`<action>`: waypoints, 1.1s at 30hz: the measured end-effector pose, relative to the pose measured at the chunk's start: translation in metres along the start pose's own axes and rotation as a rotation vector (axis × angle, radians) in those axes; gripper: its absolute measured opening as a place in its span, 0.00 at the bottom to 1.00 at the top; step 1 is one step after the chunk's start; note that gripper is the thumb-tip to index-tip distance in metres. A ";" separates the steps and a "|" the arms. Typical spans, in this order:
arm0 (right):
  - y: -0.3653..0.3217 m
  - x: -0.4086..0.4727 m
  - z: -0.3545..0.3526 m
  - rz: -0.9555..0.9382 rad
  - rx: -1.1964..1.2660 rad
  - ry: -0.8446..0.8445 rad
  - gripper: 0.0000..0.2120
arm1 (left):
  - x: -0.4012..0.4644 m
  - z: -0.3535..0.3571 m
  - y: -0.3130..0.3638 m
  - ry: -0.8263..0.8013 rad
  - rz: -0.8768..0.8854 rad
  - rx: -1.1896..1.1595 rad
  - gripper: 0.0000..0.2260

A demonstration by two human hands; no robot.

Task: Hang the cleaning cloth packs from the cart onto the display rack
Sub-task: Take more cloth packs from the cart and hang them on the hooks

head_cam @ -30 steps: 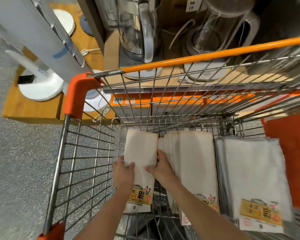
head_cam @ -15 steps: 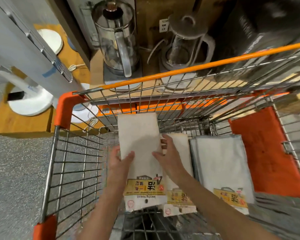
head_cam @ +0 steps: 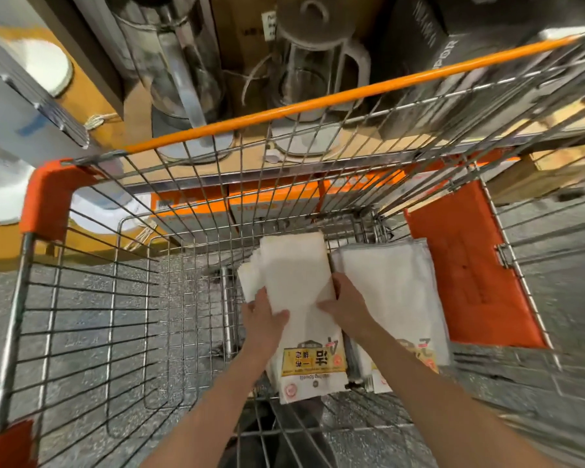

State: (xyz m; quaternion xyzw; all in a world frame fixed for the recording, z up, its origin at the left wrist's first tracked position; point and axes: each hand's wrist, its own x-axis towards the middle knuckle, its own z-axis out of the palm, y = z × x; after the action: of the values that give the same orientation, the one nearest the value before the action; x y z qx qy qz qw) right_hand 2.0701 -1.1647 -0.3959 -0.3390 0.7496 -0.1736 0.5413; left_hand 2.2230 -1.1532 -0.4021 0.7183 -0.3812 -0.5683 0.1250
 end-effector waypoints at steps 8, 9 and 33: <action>0.006 0.004 0.003 0.055 0.089 -0.065 0.32 | 0.007 -0.009 -0.003 -0.109 -0.121 -0.230 0.29; 0.007 0.005 0.002 0.059 0.121 -0.076 0.33 | 0.008 -0.009 -0.004 -0.103 -0.126 -0.214 0.31; 0.027 0.005 0.005 0.127 0.093 -0.293 0.32 | 0.004 -0.014 -0.022 -0.248 -0.226 -0.346 0.24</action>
State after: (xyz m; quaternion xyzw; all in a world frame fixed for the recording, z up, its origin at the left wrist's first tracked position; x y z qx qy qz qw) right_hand 2.0652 -1.1485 -0.4178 -0.2874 0.6736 -0.1221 0.6699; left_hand 2.2446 -1.1447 -0.4143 0.6490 -0.2078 -0.7195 0.1339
